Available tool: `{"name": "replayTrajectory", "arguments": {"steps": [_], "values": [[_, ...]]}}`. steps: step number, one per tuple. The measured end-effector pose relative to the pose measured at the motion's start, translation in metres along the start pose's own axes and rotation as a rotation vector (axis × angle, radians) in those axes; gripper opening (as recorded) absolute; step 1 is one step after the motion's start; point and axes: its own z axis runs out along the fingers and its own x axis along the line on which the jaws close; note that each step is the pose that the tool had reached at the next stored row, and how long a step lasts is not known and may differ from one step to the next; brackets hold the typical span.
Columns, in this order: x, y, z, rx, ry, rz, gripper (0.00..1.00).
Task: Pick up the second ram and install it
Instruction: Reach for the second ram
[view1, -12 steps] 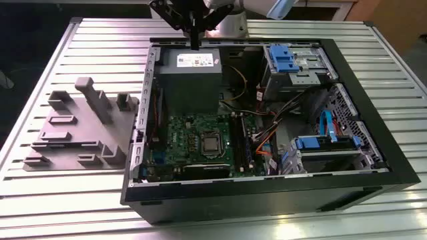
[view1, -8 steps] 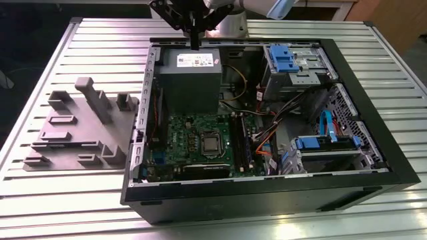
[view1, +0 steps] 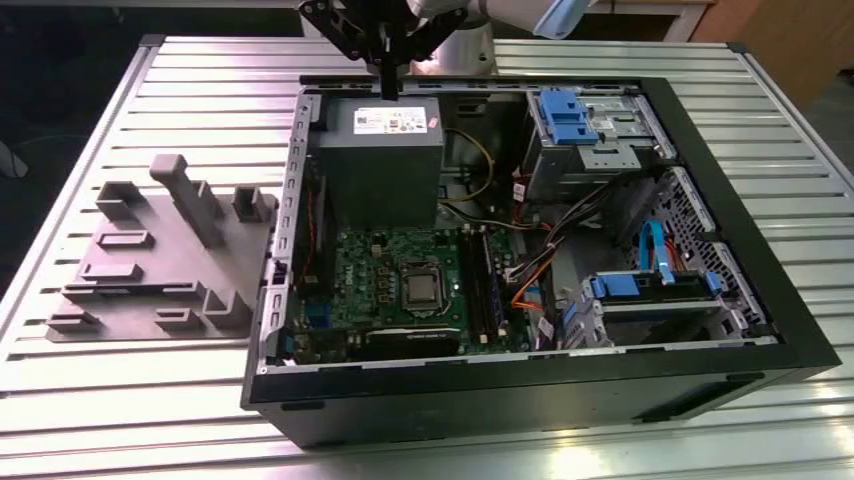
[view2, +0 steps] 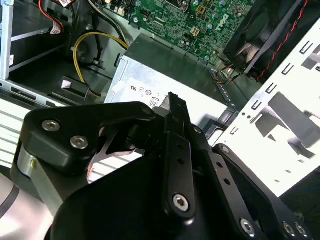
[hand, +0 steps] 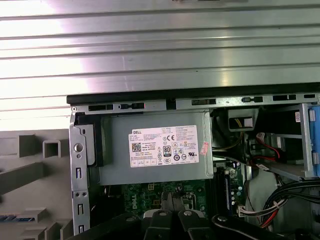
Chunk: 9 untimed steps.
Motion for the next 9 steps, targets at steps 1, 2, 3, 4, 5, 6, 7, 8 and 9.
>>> {"name": "replayTrajectory", "arguments": {"steps": [1, 2, 3, 4, 5, 6, 7, 8, 9], "values": [[0.0000, 0.0000, 0.0000, 0.0000, 0.0000, 0.000, 0.10], [0.0003, 0.0000, 0.0000, 0.0001, 0.0000, 0.000, 0.10], [0.0014, -0.0001, 0.0000, 0.0001, 0.0000, 0.000, 0.10], [0.0026, -0.0002, 0.0000, 0.0002, 0.0001, 0.000, 0.10], [0.0039, -0.0003, 0.0001, 0.0002, 0.0000, 0.000, 0.10], [0.0056, -0.0004, 0.0001, 0.0005, 0.0000, 0.000, 0.10], [0.0077, -0.0006, 0.0001, 0.0007, -0.0001, 0.000, 0.10], [0.0100, -0.0008, 0.0003, 0.0009, -0.0004, 0.000, 0.10], [0.0124, -0.0010, 0.0005, 0.0009, -0.0007, 0.000, 0.10]]}}
